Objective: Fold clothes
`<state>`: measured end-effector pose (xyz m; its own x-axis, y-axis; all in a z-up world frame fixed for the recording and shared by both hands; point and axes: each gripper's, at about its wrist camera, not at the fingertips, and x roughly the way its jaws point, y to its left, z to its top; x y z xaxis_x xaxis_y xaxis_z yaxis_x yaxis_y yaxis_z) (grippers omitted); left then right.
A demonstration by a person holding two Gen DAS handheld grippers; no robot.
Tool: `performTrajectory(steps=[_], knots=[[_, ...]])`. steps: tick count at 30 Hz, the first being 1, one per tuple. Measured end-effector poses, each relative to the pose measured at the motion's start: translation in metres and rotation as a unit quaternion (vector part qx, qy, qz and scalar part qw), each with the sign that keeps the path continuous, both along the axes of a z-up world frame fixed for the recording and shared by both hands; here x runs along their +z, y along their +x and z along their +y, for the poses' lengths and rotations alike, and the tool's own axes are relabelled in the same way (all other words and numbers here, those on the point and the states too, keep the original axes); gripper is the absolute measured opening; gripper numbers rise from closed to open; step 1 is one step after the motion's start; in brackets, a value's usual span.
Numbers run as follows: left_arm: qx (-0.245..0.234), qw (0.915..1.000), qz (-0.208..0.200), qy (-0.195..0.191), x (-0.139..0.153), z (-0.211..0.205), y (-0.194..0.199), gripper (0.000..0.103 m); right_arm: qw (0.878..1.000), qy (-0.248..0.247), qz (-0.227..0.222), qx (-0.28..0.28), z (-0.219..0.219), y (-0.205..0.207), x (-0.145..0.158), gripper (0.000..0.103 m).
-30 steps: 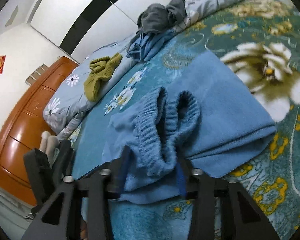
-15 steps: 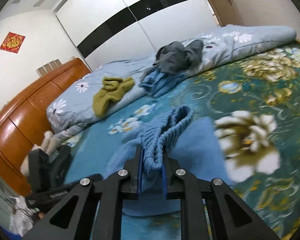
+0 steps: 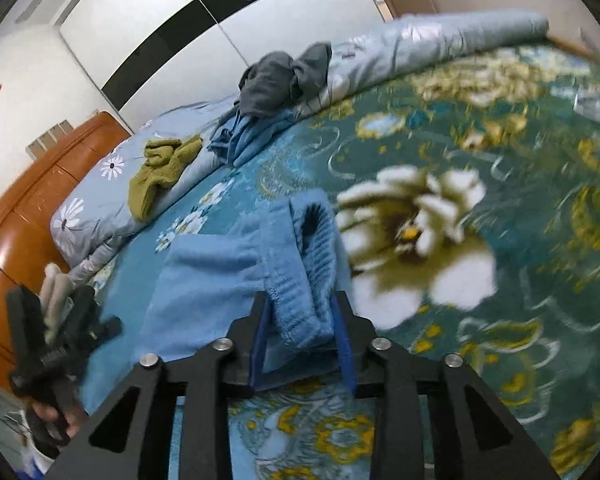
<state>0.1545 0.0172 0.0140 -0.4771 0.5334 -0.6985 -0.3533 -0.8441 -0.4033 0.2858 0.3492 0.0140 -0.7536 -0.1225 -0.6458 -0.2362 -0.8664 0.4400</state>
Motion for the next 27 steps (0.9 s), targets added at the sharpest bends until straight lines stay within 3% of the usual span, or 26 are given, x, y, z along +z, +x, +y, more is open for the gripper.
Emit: performTrajectory(steps=[2, 6, 9, 12, 14, 16, 17, 19, 21, 25, 27], knots=[[-0.012, 0.9999, 0.006, 0.008, 0.004, 0.010, -0.003, 0.064, 1.000, 0.020, 0.006, -0.013, -0.002, -0.001, 0.008, 0.033], [-0.063, 0.9976, 0.014, 0.024, 0.007, 0.043, 0.000, 0.064, 1.000, 0.005, 0.022, 0.014, -0.018, -0.016, 0.014, 0.033], [-0.097, 0.9951, 0.021, 0.006, 0.000, 0.064, 0.008, 0.064, 0.999, 0.018, 0.006, 0.051, -0.038, -0.030, 0.002, 0.033], [-0.099, 0.9949, -0.005, -0.014, -0.020, 0.069, 0.002, 0.064, 0.997, 0.042, -0.016, 0.063, -0.041, -0.036, -0.013, 0.033], [-0.095, 0.9953, -0.020, -0.008, -0.026, 0.064, -0.001, 0.064, 0.998, 0.013, -0.020, 0.059, -0.028, -0.034, -0.021, 0.031], [-0.087, 0.9959, -0.015, 0.017, -0.018, 0.051, -0.002, 0.064, 0.998, -0.031, 0.001, 0.057, -0.018, -0.024, -0.016, 0.032], [-0.082, 0.9963, -0.011, 0.021, -0.015, 0.046, -0.004, 0.066, 0.998, -0.028, 0.015, 0.053, -0.016, -0.018, -0.010, 0.033], [-0.069, 0.9971, -0.011, 0.029, -0.014, 0.036, -0.009, 0.071, 0.999, -0.016, 0.032, 0.039, -0.008, -0.010, -0.003, 0.047], [-0.056, 0.9972, -0.035, 0.033, -0.024, 0.029, -0.018, 0.071, 0.999, -0.031, 0.036, 0.017, 0.007, -0.006, -0.008, 0.057], [-0.052, 0.9870, -0.123, 0.090, -0.056, 0.020, -0.027, 0.071, 0.993, -0.119, 0.011, 0.010, 0.027, -0.010, -0.036, 0.062], [-0.052, 0.9862, -0.121, 0.101, -0.057, 0.020, -0.027, 0.072, 0.991, -0.135, 0.004, 0.015, 0.027, -0.016, -0.045, 0.067]])
